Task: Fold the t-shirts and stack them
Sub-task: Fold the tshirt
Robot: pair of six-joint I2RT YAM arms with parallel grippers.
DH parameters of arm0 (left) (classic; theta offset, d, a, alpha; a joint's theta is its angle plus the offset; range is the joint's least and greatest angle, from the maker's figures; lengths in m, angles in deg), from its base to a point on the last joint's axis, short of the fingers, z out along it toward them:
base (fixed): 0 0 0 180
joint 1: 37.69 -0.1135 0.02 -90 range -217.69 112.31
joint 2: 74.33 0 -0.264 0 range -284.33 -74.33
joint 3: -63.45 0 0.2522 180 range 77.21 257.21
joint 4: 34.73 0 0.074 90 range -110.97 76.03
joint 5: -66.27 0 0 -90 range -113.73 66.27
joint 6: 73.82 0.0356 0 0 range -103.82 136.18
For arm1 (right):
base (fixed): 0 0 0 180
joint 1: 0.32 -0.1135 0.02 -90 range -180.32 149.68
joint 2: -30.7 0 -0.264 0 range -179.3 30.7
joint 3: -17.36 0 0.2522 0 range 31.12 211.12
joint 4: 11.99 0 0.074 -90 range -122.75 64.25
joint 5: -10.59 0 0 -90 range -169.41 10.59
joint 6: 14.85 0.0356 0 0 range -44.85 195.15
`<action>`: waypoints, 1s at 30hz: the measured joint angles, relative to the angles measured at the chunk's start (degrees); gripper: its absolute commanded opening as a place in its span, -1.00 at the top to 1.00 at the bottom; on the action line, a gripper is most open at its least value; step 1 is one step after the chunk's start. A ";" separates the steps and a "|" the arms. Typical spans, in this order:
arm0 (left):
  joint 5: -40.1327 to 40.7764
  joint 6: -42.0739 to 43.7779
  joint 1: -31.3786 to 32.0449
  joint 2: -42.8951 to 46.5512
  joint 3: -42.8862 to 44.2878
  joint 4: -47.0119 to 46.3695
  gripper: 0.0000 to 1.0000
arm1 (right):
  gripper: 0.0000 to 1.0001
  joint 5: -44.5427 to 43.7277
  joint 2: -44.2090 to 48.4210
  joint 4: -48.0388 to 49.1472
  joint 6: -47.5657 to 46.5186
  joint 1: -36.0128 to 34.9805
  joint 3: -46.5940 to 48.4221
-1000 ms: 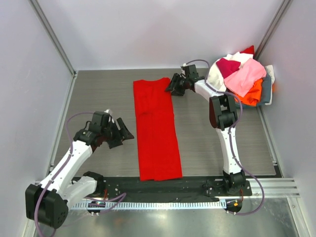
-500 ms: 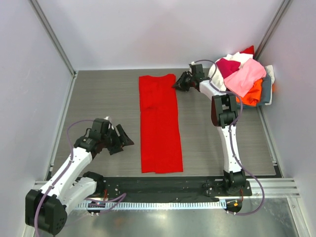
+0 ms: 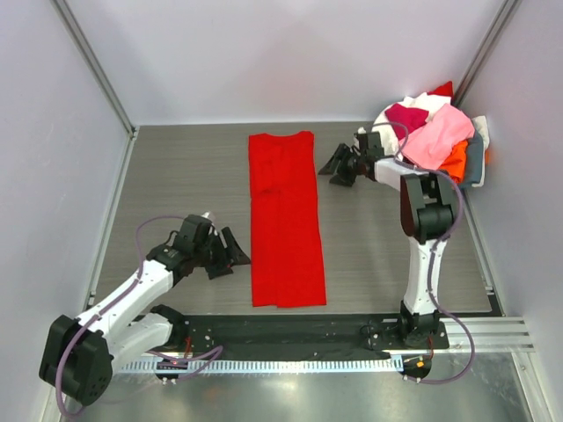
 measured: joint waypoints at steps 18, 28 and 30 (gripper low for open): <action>1.66 -6.10 10.58 -0.07 -6.01 -2.12 -0.24 | -0.01 -19.02 56.74 -13.68 5.79 -29.18 -60.08; 3.23 -11.08 17.33 -1.29 -8.70 -5.66 -0.15 | 0.11 -26.91 63.49 -19.17 16.02 -43.47 -63.28; 3.50 -12.02 18.60 -2.19 -8.70 -7.08 -0.10 | 0.13 -27.43 63.43 -19.39 16.85 -44.65 -63.32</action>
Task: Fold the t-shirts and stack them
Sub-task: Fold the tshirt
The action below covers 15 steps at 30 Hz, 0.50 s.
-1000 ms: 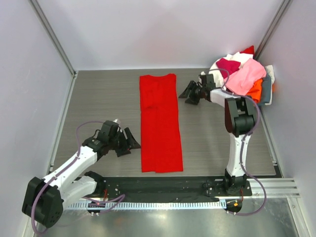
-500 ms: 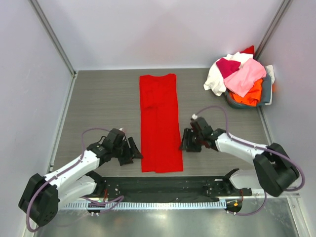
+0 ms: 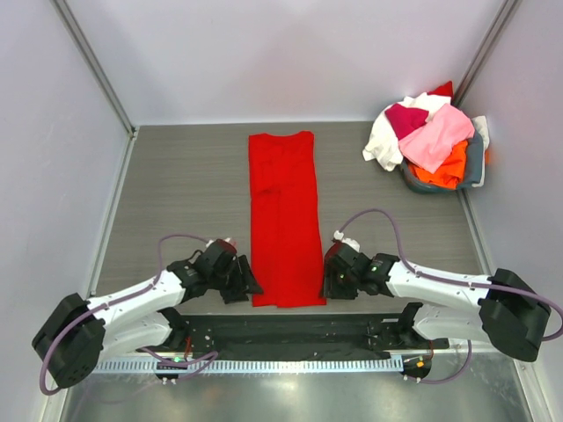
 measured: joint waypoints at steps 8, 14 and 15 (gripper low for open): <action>0.13 -2.78 2.86 -4.57 0.04 -4.74 0.36 | 0.61 -1.70 -0.72 0.55 1.77 -4.20 -0.17; 1.18 -3.28 3.02 -4.79 -0.76 -4.85 1.00 | 0.90 -2.25 0.70 0.50 2.82 -4.39 -1.22; 1.22 -3.39 3.02 -4.76 -0.83 -4.83 0.99 | 0.92 -2.34 1.11 0.46 3.04 -4.39 -1.44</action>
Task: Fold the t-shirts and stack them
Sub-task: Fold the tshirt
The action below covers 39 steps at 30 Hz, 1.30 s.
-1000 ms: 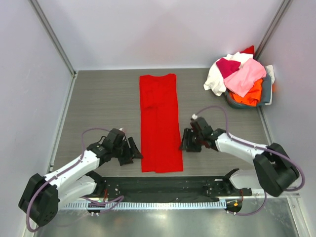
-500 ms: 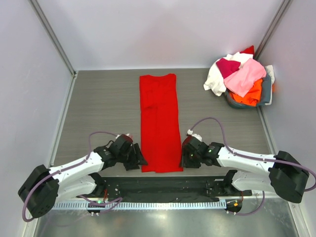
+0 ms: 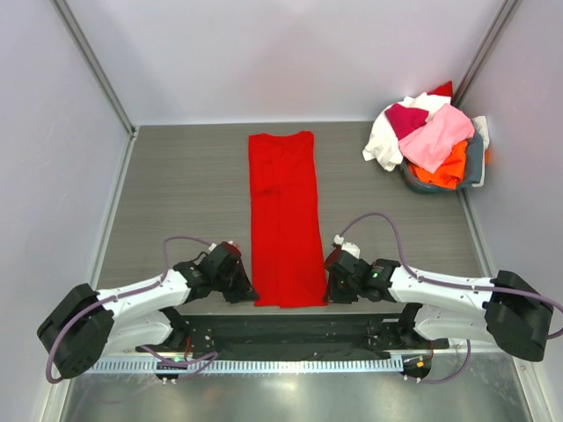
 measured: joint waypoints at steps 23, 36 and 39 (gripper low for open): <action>-0.13 -4.22 0.79 4.55 -2.82 -0.50 0.99 | 0.98 -1.75 7.76 -1.53 2.93 0.00 -2.89; -2.45 -5.01 -9.88 8.09 7.58 3.69 1.00 | 0.98 -7.37 4.57 -4.87 -7.48 11.41 14.62; -2.91 -3.41 -14.73 5.77 11.67 4.50 1.00 | 0.98 -6.45 -1.40 -5.05 -11.96 17.09 19.47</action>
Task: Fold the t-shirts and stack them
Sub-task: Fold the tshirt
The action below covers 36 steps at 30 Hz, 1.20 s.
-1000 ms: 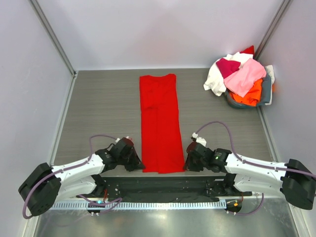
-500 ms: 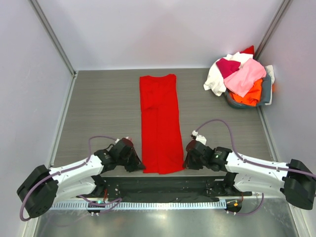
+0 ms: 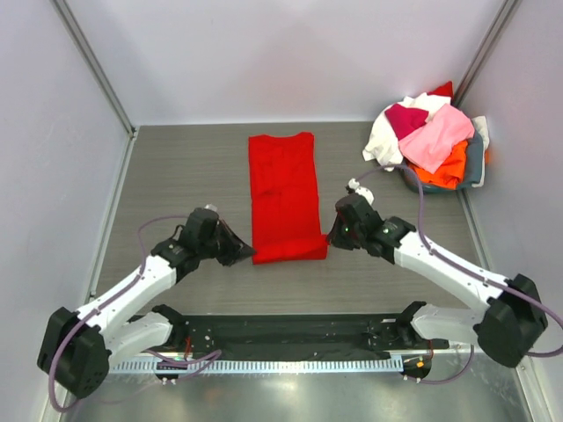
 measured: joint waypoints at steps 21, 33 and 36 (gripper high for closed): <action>-1.29 2.34 -13.70 -30.64 23.23 -4.55 1.00 | 0.98 12.61 -32.15 3.15 -10.69 16.00 25.97; -4.52 3.37 -14.84 -44.48 34.45 -5.51 0.99 | 0.98 15.67 -40.35 3.04 -11.93 18.86 33.29; -4.83 3.56 -15.26 -45.31 34.97 -5.51 1.00 | 0.98 16.31 -41.70 3.13 -12.17 19.41 34.82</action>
